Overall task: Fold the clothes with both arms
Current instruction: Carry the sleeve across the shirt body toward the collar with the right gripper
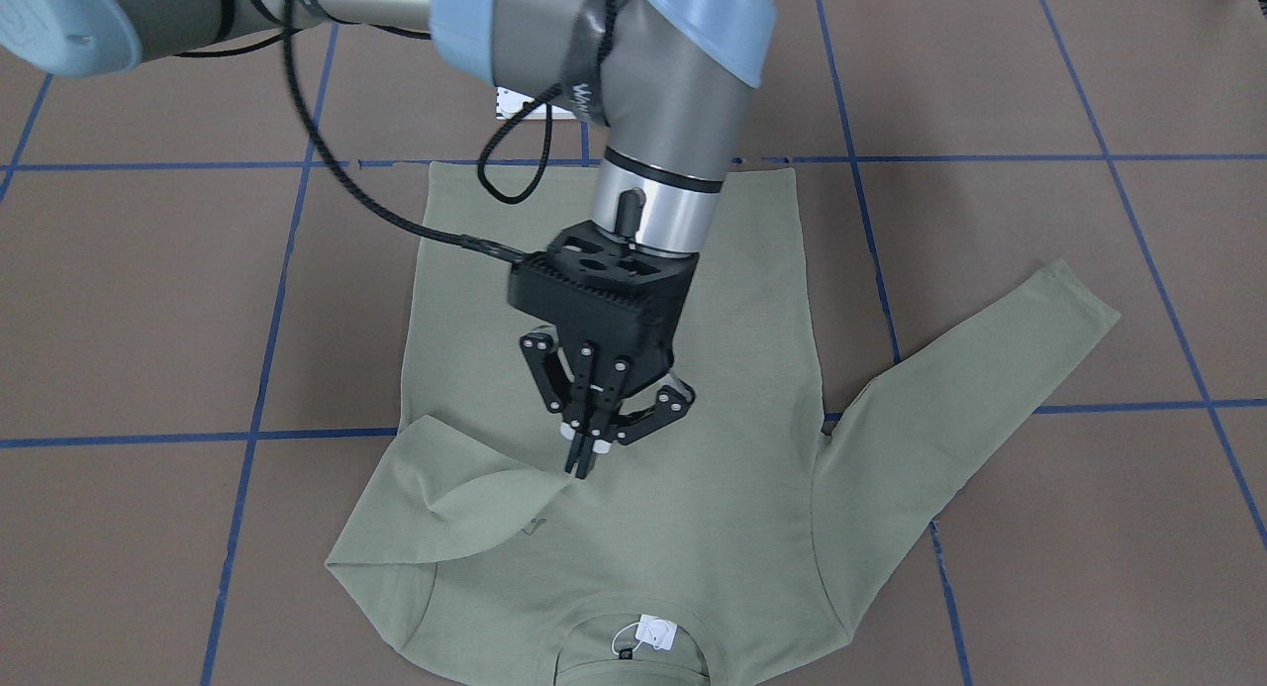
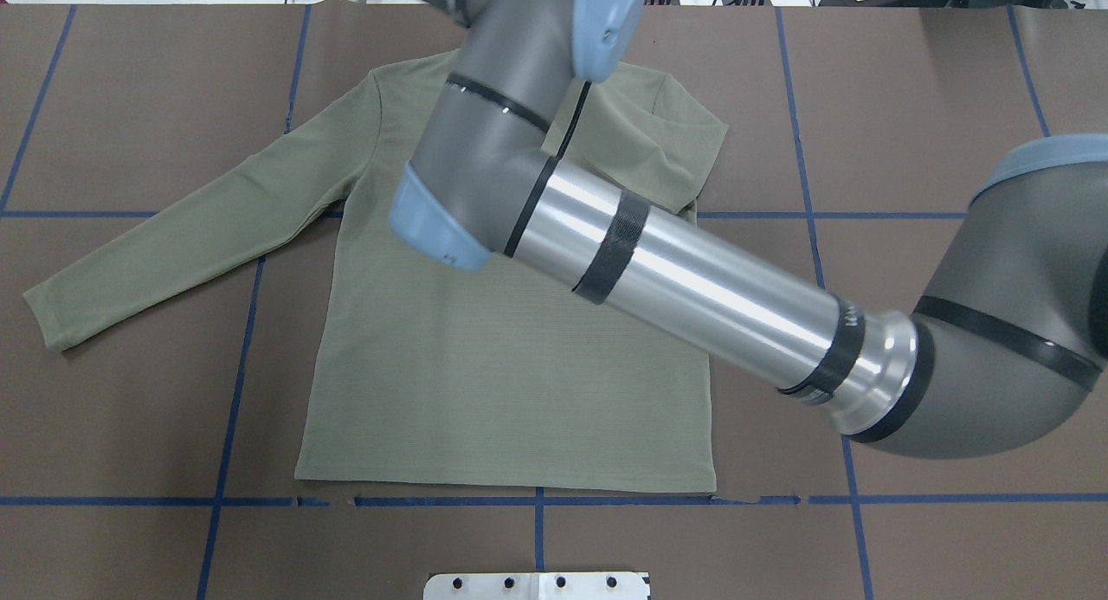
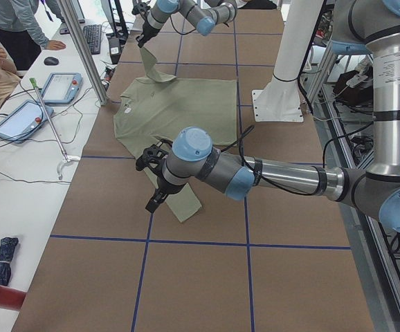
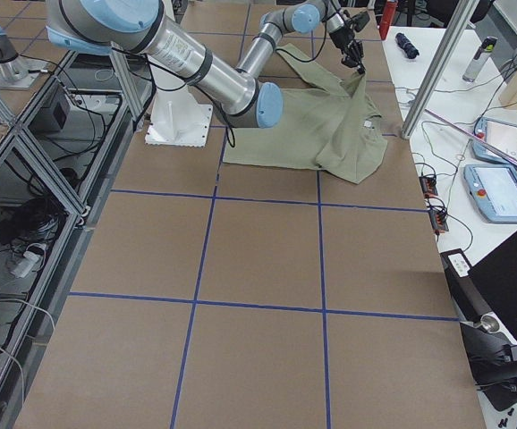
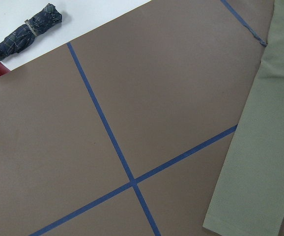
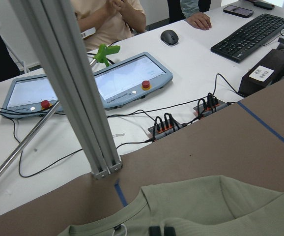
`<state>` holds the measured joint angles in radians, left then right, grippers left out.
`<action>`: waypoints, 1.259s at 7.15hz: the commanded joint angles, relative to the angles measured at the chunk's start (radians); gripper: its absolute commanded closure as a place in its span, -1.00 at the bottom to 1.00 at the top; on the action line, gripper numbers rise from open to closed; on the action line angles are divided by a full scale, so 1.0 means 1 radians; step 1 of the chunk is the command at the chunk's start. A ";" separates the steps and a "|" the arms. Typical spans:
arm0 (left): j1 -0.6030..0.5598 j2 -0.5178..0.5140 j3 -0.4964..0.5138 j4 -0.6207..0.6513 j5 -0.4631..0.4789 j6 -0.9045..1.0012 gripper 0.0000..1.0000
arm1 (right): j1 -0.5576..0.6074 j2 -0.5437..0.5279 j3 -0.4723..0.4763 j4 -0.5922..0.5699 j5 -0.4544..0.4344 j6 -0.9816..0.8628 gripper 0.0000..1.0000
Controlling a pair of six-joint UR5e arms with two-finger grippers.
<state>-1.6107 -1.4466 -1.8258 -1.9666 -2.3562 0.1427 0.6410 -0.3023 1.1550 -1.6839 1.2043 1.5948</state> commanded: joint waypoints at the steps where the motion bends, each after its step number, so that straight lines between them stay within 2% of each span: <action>1: 0.000 0.002 0.003 0.000 0.000 0.000 -1.00 | -0.122 0.087 -0.194 0.114 -0.182 0.023 1.00; 3: 0.000 0.015 0.002 0.000 0.000 0.002 -1.00 | -0.190 0.167 -0.354 0.199 -0.273 0.024 1.00; 4: 0.000 0.015 0.002 0.000 0.000 0.003 -1.00 | -0.191 0.199 -0.398 0.222 -0.275 0.022 0.97; 5: 0.000 0.022 0.000 0.000 -0.002 0.003 -1.00 | -0.193 0.213 -0.420 0.255 -0.267 0.022 0.63; 6: 0.000 0.026 -0.001 0.000 -0.017 0.003 -1.00 | -0.193 0.235 -0.422 0.259 -0.253 0.021 0.17; 7: 0.000 0.028 -0.001 0.000 -0.017 0.003 -1.00 | -0.193 0.256 -0.423 0.259 -0.214 0.021 -0.80; 8: 0.000 0.029 -0.001 0.000 -0.017 0.005 -1.00 | -0.190 0.278 -0.423 0.263 -0.188 0.021 -0.94; 9: 0.000 0.029 -0.003 0.000 -0.017 0.003 -1.00 | -0.178 0.293 -0.423 0.285 -0.139 0.011 -0.96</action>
<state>-1.6107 -1.4184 -1.8273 -1.9666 -2.3724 0.1463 0.4530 -0.0321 0.7326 -1.4175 1.0144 1.6131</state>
